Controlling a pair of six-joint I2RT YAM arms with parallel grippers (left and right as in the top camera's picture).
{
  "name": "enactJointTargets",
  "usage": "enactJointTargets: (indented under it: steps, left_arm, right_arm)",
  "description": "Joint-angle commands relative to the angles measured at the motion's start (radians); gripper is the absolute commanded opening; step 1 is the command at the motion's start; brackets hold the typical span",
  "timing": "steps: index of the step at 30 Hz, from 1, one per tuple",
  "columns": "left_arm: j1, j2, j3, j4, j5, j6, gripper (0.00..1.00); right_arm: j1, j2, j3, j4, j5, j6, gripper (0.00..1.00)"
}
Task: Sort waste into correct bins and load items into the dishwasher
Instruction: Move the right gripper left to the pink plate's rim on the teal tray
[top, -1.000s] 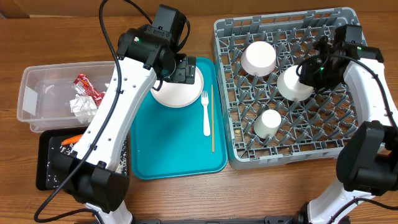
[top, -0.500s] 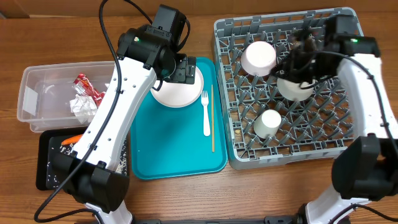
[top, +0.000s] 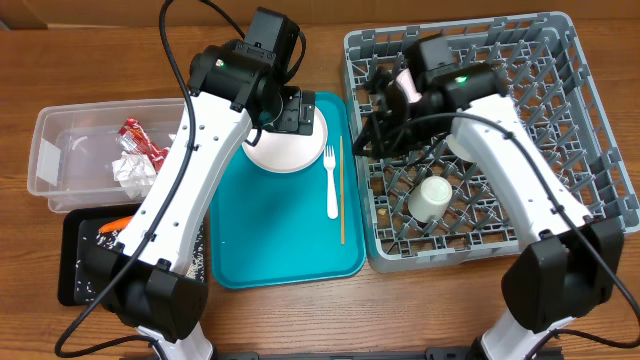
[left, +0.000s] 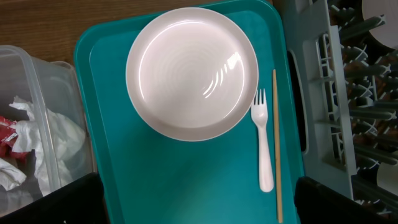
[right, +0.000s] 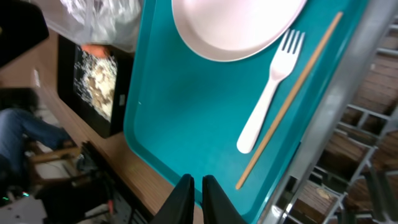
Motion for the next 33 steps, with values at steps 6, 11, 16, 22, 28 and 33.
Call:
enactJointTargets:
  steps: [6, 11, 16, 22, 28, 33]
  left_arm:
    - [-0.001, -0.017, 0.022, 0.043, 0.013, 0.005, 1.0]
    - [0.011, -0.018, 0.047, 0.142, -0.073, 0.016, 1.0]
    - [0.067, -0.018, 0.127, 0.136, -0.205, 0.018, 1.0]
    - [0.182, -0.018, 0.203, 0.134, -0.323, 0.035, 1.0]
    - [0.338, -0.017, 0.221, 0.138, -0.312, 0.031, 1.0]
    - [0.449, -0.015, 0.219, 0.114, -0.142, 0.007, 1.0]
  right_arm:
    - [0.116, -0.029, 0.029, 0.056, 0.163, 0.077, 0.1]
    - [0.149, -0.028, 0.008, 0.108, 0.163, 0.134, 0.11]
    - [0.204, -0.027, -0.049, 0.274, 0.177, 0.179, 0.15]
    - [0.296, 0.002, -0.109, 0.473, 0.547, 0.242, 0.32]
    - [0.312, 0.06, -0.14, 0.639, 0.638, 0.268, 0.43]
    - [0.309, 0.137, -0.14, 0.753, 0.682, 0.267, 0.51]
